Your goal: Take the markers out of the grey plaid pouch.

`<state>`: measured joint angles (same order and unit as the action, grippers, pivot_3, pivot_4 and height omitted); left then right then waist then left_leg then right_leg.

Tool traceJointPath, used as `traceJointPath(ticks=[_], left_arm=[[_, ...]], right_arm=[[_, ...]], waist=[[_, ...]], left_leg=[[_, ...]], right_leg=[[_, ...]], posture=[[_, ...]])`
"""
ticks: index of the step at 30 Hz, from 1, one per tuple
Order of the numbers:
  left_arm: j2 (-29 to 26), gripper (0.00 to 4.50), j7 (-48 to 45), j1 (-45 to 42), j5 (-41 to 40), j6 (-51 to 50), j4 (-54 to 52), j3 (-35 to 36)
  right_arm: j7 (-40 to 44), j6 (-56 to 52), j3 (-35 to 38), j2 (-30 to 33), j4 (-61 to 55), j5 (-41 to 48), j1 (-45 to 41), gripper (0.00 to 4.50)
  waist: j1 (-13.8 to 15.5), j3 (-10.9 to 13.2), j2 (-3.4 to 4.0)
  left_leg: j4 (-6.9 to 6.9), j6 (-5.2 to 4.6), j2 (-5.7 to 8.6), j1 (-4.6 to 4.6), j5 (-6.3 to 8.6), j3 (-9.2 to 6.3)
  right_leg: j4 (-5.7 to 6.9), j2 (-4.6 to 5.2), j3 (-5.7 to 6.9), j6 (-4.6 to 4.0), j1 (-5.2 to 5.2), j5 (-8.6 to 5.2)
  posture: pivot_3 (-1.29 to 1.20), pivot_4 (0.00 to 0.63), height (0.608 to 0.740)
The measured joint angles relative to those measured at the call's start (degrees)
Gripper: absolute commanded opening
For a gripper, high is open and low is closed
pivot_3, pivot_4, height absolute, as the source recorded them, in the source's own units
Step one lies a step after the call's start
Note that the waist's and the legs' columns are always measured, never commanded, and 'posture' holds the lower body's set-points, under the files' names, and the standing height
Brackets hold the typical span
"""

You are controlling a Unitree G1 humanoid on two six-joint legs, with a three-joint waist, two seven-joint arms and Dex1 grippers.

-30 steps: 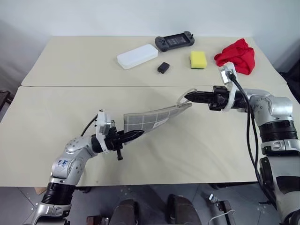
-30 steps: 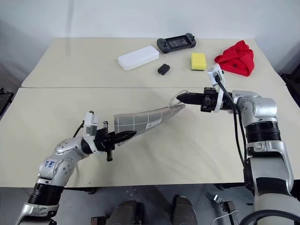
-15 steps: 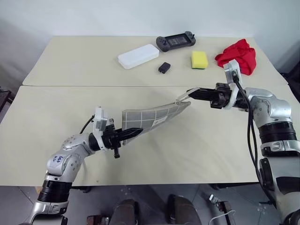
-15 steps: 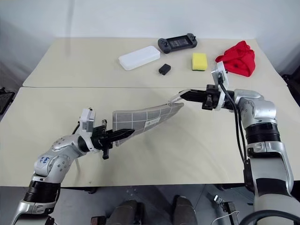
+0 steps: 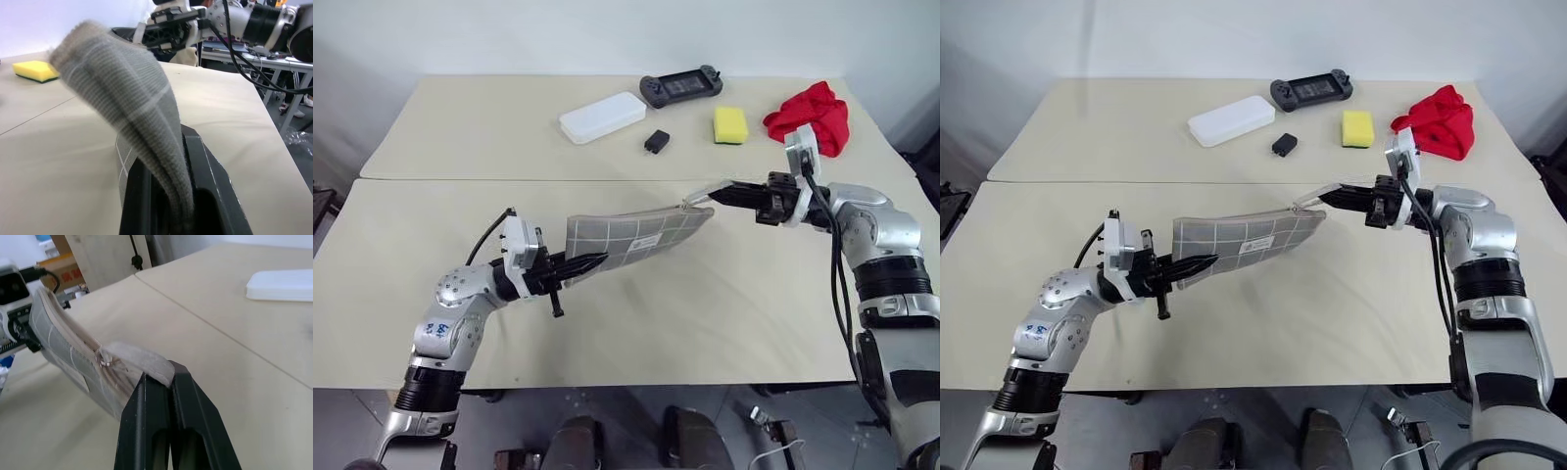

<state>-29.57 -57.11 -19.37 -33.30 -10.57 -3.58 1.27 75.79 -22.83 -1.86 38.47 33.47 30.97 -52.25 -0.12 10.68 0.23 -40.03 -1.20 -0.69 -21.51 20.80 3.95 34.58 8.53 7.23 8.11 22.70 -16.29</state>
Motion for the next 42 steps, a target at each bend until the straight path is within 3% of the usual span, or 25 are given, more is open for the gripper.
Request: traceJointPath(ticks=[6,11,15,23,32,35,42], left_arm=[[0.71,0.0,-0.29,0.89,-0.78,-2.71,0.03,0.82],[2.59,0.0,2.24,-0.37,-1.13,-5.38,1.35,2.28],[2.96,0.0,4.31,-0.52,-2.11,-7.12,2.43,5.47],[2.96,0.0,4.41,0.33,-3.26,-8.2,2.36,8.23],[2.86,0.0,3.0,0.64,-3.5,-9.58,2.04,7.9],[2.76,0.0,2.18,0.98,-3.62,-10.2,1.99,7.88],[3.1,0.0,1.58,0.27,-4.4,-11.48,2.12,7.99]], right_arm=[[-9.91,-6.76,2.76,-4.98,-15.32,1.46,3.77,0.02],[-9.82,-10.56,-0.28,-6.37,-25.07,2.17,8.52,0.02],[-7.34,-8.28,0.75,-1.04,-24.16,0.46,10.05,0.02],[-5.57,-4.13,3.33,3.8,-15.9,-2.29,10.44,0.02],[-4.84,-3.07,4.98,3.34,-12.01,-0.86,9.41,0.02],[-3.93,-9.83,6.64,3.94,-12.85,2.32,9.71,0.62],[1.07,-18.5,7.47,8.06,-20.27,5.9,15.59,2.96]], waist=[[-0.1,0.0,0.01],[0.41,0.0,0.01],[0.79,0.01,0.0],[0.1,0.01,-0.01],[0.08,0.01,-0.01],[0.26,0.01,0.0],[0.37,0.01,-0.01]], left_leg=[[-0.02,0.03,-0.07,0.05,-0.02,-0.11],[-0.03,0.01,0.07,0.01,-0.01,-0.11],[-0.04,-0.02,0.05,0.02,0.0,-0.08],[-0.02,0.0,0.02,0.02,-0.01,0.02],[-0.03,0.01,0.0,0.02,-0.01,0.0],[-0.03,0.0,0.01,0.01,-0.01,-0.02],[-0.04,0.01,0.0,0.02,-0.01,-0.02]], right_leg=[[0.06,-0.03,-0.04,-0.01,0.01,0.0],[0.05,0.02,-0.02,0.0,-0.04,0.0],[-0.01,0.01,-0.02,0.01,-0.06,0.01],[-0.04,-0.02,-0.01,0.01,-0.06,0.01],[-0.03,-0.02,-0.01,0.01,-0.07,0.01],[-0.04,-0.02,0.02,0.01,-0.09,0.01],[-0.06,-0.02,0.07,0.01,-0.14,0.01]], posture=[[0.0,0.15,0.74],[0.0,0.15,0.74],[0.0,0.15,0.74],[0.0,0.15,0.74],[0.0,0.15,0.74],[0.0,0.15,0.74],[0.0,0.15,0.74]])
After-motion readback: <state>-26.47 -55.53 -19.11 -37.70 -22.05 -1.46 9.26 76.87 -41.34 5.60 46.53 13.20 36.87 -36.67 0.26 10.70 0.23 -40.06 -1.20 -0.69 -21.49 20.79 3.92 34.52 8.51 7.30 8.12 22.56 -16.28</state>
